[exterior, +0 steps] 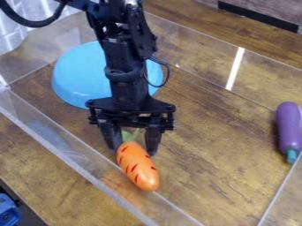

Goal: Move the carrot to the right side

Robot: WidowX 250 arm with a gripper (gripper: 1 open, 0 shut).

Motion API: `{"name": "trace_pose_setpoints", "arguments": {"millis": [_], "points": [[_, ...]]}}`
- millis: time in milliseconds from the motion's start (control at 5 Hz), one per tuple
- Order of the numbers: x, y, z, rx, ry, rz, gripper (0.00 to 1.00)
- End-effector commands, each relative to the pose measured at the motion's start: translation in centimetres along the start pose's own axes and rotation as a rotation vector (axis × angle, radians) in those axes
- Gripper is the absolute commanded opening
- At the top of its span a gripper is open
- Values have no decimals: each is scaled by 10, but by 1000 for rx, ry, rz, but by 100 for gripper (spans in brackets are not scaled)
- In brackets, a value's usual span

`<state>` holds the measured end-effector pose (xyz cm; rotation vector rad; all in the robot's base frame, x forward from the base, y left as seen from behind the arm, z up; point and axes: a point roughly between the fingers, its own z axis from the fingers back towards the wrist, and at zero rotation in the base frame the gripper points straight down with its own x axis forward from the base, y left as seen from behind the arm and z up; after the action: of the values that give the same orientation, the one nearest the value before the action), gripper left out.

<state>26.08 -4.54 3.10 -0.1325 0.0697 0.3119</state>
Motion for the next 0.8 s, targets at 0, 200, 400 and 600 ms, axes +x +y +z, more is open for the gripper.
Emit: {"name": "trace_pose_setpoints", "arguments": {"millis": [0, 200, 400, 600], "points": [[10, -7, 17, -25, -63, -13, 0], [11, -9, 16, -22, -63, -22, 0], [12, -11, 14, -19, -65, -31, 0], [13, -14, 12, -17, -65, -39, 0]]}}
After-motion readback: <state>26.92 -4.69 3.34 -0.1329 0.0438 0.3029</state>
